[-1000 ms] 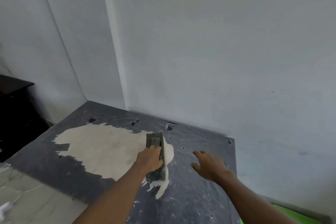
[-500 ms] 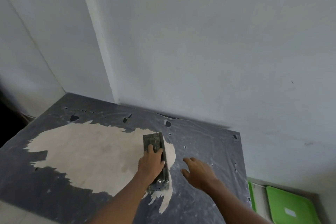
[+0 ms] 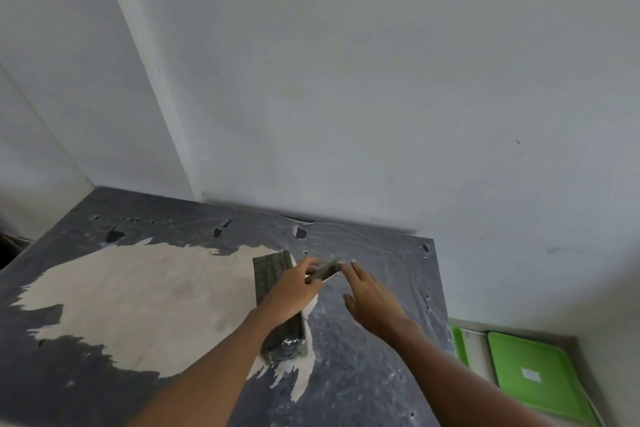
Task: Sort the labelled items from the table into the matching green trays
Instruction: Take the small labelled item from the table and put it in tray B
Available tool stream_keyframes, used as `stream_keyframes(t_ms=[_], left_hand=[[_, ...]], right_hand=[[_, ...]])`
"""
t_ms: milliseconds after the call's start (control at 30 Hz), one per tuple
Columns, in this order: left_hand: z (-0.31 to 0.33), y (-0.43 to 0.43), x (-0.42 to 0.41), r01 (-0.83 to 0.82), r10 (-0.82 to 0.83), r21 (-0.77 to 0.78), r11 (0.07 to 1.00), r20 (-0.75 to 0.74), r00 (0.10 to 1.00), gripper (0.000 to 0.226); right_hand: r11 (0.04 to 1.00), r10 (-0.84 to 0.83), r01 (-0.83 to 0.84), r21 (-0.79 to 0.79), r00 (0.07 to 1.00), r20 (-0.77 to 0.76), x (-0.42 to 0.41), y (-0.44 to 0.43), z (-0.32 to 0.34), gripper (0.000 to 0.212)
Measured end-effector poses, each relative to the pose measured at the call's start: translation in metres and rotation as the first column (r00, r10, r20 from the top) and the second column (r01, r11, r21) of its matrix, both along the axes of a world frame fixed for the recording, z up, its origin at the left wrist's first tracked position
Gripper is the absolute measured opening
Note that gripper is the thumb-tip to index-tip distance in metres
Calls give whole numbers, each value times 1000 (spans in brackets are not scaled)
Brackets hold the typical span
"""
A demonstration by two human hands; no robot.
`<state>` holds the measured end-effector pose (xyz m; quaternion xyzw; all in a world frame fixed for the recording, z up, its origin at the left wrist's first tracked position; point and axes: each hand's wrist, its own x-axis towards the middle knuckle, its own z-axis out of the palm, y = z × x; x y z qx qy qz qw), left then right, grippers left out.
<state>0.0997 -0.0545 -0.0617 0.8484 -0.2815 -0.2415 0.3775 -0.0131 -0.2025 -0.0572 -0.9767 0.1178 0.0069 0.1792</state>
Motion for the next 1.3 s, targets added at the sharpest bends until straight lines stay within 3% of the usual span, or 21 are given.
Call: stream_keyframes(t_ms=[133,300,400,533,667,767,867,933,1133,1300], left_hand=[[27,-15,-8,26,-43,-104,994,-172,984,26],[57,-26,-25,36,-125,-218,975,-410,904,31],[64,-37,-35,33,-123,-217,976,-415,902,31],[66,-47,-45,-2,-90,-236,972,-382,920,25],[62,-50,-53,27,-91,-267,963,-231,969,14],[55,-50,-60,160,-143,-234,959,88,986,31],[49,-55,-71,344,-296,-42,938,420,858,54],[45,-60,-82,359,-313,16,933,527,790,51],[35,-75,-125,243,-182,-44,969,538,823,41],[29,-98,-157,89,-27,-96,991,516,856,35]], right_hand=[[991,59,-51,-122,996,64,-20,-20,15,72],[974,97,-54,-221,978,186,-48,-40,32,62],[972,92,-33,-234,965,247,-62,-47,39,44],[970,75,-8,-241,961,266,-77,-56,44,40],[967,49,22,-255,961,272,-90,-65,48,40],[968,30,42,-248,960,278,-100,-73,50,40],[967,42,30,-252,960,277,-113,-82,48,39],[966,54,19,-257,960,273,-122,-88,46,39],[985,-52,99,-138,950,307,-154,-100,34,62],[923,-327,222,313,882,339,-172,-88,28,65]])
